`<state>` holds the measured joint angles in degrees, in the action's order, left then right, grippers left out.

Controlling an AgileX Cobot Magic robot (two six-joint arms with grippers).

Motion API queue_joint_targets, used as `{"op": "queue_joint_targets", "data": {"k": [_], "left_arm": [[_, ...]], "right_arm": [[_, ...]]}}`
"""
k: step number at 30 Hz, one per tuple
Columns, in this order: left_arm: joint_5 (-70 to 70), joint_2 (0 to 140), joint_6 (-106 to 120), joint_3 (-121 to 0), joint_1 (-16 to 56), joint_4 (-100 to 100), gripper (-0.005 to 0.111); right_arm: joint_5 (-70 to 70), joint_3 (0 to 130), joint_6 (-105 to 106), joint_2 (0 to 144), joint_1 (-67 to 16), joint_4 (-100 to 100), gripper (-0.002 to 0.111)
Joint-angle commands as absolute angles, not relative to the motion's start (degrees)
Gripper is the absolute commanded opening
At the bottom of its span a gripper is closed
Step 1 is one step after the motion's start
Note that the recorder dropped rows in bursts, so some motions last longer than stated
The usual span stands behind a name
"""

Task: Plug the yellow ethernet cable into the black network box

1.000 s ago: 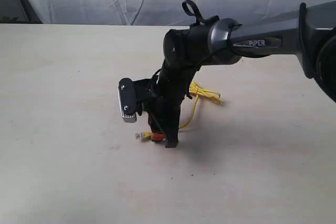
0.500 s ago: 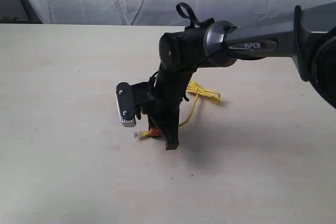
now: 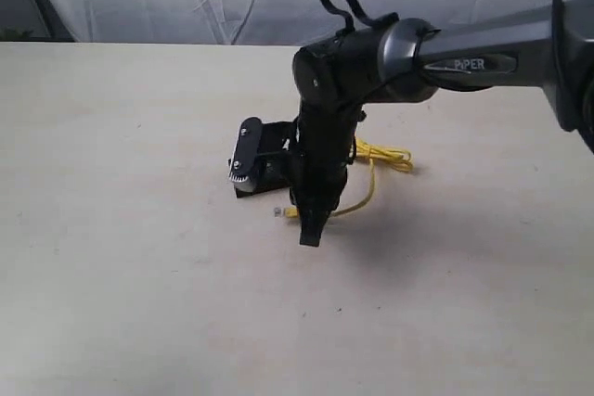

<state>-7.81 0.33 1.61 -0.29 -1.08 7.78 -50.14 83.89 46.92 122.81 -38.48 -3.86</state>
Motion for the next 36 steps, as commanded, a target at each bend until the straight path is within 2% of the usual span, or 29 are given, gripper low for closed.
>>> {"op": "queue_joint_targets", "data": {"k": [1, 4, 11, 15, 20, 32, 36], "left_arm": [[-3.3, 0.0, 1.2, 0.0, -1.2, 16.3, 0.000], [-1.3, 0.0, 1.2, 0.0, -1.2, 25.7, 0.000], [0.8, 0.0, 1.1, 0.0, -1.2, 29.2, 0.000], [4.9, 0.0, -1.3, 0.0, -1.0, 40.7, 0.000], [2.1, 1.0, -1.1, -2.0, -1.0, 35.1, 0.000], [-12.2, 34.4, -0.5, -19.2, -1.0, 20.4, 0.000], [-18.6, 44.7, 5.7, -26.8, -1.0, 18.4, 0.000]], "right_arm": [[-53.1, 83.9, 38.4, 121.6, -35.9, -3.3, -0.001], [-53.9, 83.9, 34.3, 120.4, -34.8, -3.1, -0.001], [-55.1, 83.9, 29.9, 119.2, -32.5, -3.3, -0.001], [-55.7, 83.9, 29.8, 118.8, -31.4, -5.9, -0.001], [-54.8, 83.2, 29.8, 118.8, -31.3, -5.4, -0.001], [-52.0, 82.0, 29.9, 118.8, -31.3, -5.0, -0.001], [-52.0, 82.0, 29.9, 118.8, -31.3, -5.0, -0.001]]}}
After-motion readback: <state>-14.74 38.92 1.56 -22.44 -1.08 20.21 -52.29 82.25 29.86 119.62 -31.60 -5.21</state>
